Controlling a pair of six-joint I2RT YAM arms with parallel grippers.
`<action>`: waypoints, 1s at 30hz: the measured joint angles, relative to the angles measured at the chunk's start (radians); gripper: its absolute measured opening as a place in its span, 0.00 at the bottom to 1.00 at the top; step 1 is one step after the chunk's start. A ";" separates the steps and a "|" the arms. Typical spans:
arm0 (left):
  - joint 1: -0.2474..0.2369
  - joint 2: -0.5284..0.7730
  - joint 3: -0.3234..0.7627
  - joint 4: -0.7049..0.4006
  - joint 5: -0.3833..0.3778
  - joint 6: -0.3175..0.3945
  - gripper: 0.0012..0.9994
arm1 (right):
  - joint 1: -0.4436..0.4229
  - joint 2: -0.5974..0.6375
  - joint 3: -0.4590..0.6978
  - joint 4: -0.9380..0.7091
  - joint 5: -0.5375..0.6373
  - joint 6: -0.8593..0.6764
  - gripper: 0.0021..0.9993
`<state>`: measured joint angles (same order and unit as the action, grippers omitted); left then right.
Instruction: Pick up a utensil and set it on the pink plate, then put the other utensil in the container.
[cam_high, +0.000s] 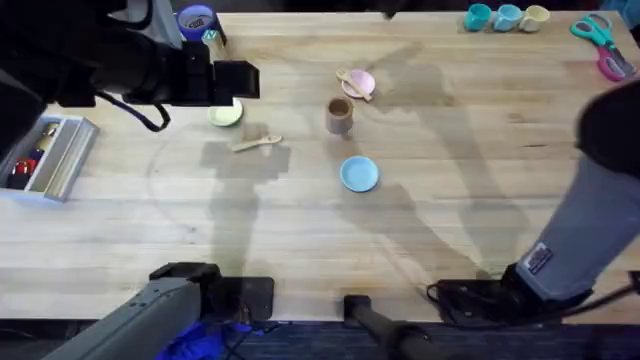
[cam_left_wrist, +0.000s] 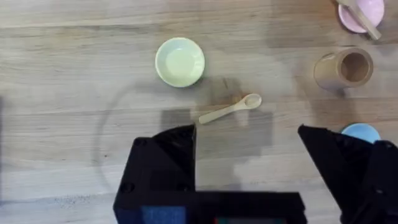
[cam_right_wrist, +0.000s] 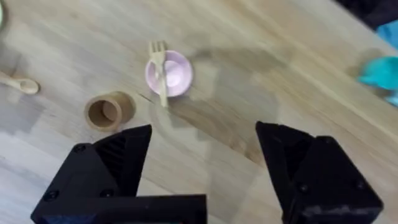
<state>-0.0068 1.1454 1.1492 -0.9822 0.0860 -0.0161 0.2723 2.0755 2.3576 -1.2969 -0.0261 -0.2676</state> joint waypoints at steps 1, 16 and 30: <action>0.000 0.000 0.000 -0.001 0.000 0.000 0.99 | -0.014 -0.022 0.000 -0.005 0.000 0.000 1.00; 0.000 0.000 0.000 -0.002 0.000 0.036 0.99 | -0.179 -0.466 -0.510 0.188 -0.065 -0.061 1.00; 0.000 0.000 0.000 -0.001 0.000 0.161 0.99 | -0.245 -0.759 -0.974 0.361 -0.277 -0.305 1.00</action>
<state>-0.0067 1.1454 1.1492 -0.9833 0.0860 0.1445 0.0273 1.3167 1.3840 -0.9359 -0.3032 -0.5722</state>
